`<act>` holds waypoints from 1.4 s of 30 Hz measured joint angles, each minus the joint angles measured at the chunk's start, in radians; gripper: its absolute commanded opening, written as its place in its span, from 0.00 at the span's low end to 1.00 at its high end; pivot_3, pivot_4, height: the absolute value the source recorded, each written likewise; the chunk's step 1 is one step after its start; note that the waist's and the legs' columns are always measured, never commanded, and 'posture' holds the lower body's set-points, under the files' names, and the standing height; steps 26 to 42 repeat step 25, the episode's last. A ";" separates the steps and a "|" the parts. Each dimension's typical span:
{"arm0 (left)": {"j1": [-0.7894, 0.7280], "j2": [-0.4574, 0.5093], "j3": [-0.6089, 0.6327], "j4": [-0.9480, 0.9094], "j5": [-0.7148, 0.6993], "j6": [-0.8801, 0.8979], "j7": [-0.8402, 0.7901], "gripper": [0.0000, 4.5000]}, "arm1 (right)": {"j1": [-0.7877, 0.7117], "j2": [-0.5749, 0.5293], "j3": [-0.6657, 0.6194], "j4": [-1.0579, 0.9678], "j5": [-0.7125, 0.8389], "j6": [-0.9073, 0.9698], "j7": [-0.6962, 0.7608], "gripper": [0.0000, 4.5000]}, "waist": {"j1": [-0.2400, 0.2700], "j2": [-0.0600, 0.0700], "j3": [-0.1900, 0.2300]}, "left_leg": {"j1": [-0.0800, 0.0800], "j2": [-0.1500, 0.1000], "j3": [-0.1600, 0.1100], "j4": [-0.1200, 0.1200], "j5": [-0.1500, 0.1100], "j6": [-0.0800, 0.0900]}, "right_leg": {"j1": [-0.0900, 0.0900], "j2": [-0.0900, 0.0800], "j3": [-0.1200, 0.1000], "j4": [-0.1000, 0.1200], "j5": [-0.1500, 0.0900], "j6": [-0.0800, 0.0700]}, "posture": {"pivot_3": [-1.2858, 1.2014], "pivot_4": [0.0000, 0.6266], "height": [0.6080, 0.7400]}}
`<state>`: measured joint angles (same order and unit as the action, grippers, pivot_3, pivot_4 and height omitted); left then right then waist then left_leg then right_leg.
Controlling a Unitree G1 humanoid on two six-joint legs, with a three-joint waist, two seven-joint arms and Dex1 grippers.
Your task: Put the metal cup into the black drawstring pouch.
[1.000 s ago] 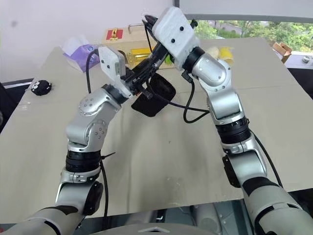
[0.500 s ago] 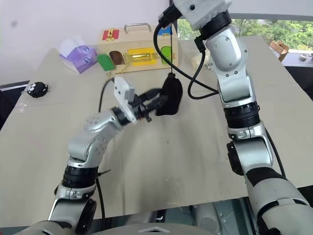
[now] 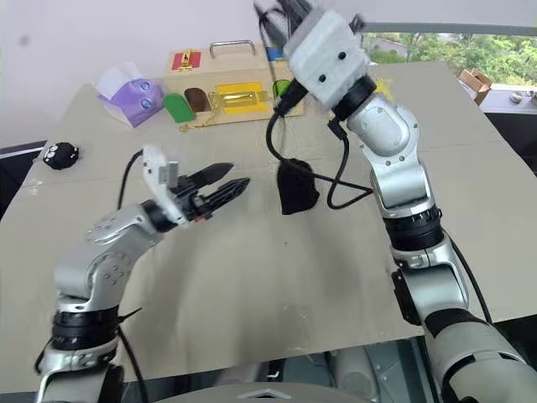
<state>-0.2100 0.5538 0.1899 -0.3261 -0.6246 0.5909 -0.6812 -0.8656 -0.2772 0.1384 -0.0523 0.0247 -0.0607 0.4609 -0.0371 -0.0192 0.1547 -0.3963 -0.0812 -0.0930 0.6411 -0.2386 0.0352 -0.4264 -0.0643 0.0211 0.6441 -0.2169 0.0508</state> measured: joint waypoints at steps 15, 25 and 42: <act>0.536 -0.002 -0.025 -0.222 0.104 -0.136 -0.035 0.70 | 0.606 -0.252 -0.056 -0.111 0.406 0.354 0.429 0.89 | 0.039 0.001 0.000 | 0.005 0.000 -0.002 -0.002 -0.003 0.006 | 0.009 -0.004 -0.005 -0.005 -0.003 -0.004 | 0.52 0.24 1.00; 0.602 -0.083 -0.045 -0.243 0.209 -0.214 0.088 0.70 | 0.705 -0.317 -0.124 0.197 0.356 0.098 0.607 0.89 | 0.044 0.001 0.001 | 0.013 0.006 0.004 -0.002 -0.003 0.006 | 0.015 -0.005 -0.010 -0.004 -0.003 -0.004 | 0.52 0.24 1.00; 0.602 -0.083 -0.045 -0.243 0.209 -0.214 0.088 0.70 | 0.705 -0.317 -0.124 0.197 0.356 0.098 0.607 0.89 | 0.044 0.001 0.001 | 0.013 0.006 0.004 -0.002 -0.003 0.006 | 0.015 -0.005 -0.010 -0.004 -0.003 -0.004 | 0.52 0.24 1.00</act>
